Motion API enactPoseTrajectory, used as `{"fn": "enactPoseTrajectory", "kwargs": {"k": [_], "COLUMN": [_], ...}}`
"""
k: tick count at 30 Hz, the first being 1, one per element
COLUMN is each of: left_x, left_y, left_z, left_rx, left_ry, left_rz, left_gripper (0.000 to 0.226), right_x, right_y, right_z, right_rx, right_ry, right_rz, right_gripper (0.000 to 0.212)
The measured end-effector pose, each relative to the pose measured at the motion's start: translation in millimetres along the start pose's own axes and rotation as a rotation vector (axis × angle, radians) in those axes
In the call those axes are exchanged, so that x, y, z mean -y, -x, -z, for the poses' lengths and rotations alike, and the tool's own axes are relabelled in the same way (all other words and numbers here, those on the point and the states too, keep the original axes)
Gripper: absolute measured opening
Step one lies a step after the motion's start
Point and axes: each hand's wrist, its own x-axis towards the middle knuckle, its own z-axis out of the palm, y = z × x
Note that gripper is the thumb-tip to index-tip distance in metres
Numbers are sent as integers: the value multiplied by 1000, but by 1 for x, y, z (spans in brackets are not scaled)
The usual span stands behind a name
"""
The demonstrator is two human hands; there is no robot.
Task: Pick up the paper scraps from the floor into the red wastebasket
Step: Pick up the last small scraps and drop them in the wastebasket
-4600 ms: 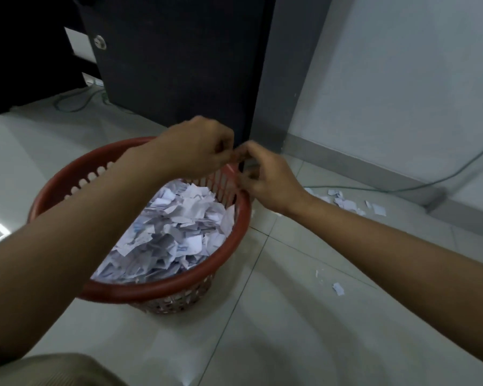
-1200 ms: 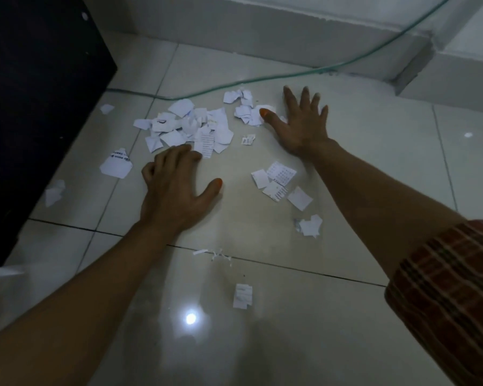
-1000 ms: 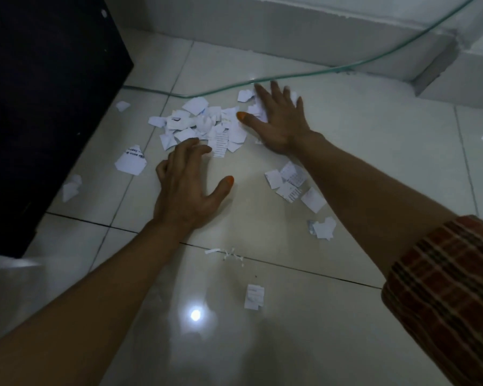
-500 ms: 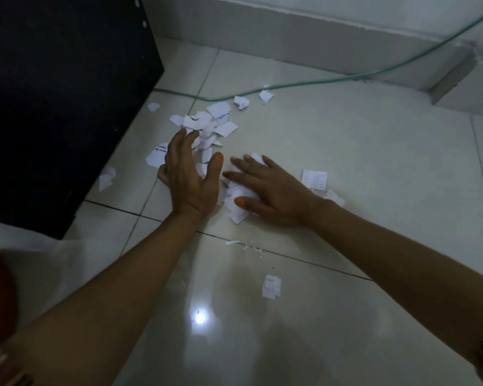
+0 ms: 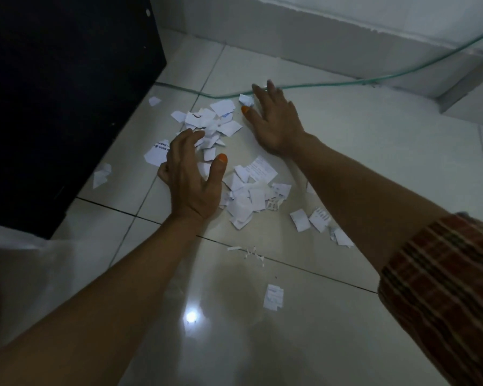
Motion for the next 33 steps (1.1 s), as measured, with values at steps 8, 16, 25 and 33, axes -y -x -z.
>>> {"fn": "enactPoseTrajectory", "kwargs": {"k": [8, 16, 25, 33], "left_x": [-8, 2, 45, 45], "left_y": [1, -8, -84, -113], "left_z": [6, 31, 46, 20], "left_rx": [-14, -29, 373, 568], "left_ry": [56, -28, -565, -540], "left_rz": [12, -3, 118, 133], "left_gripper": [63, 43, 85, 100], "right_x": [29, 26, 20, 12], "right_y": [23, 126, 118, 114], "right_z": [-16, -13, -6, -15], "right_rx": [156, 221, -116, -128], "right_ry": [146, 69, -604, -519], "right_rz": [290, 527, 103, 160], "right_gripper": [56, 55, 64, 71]}}
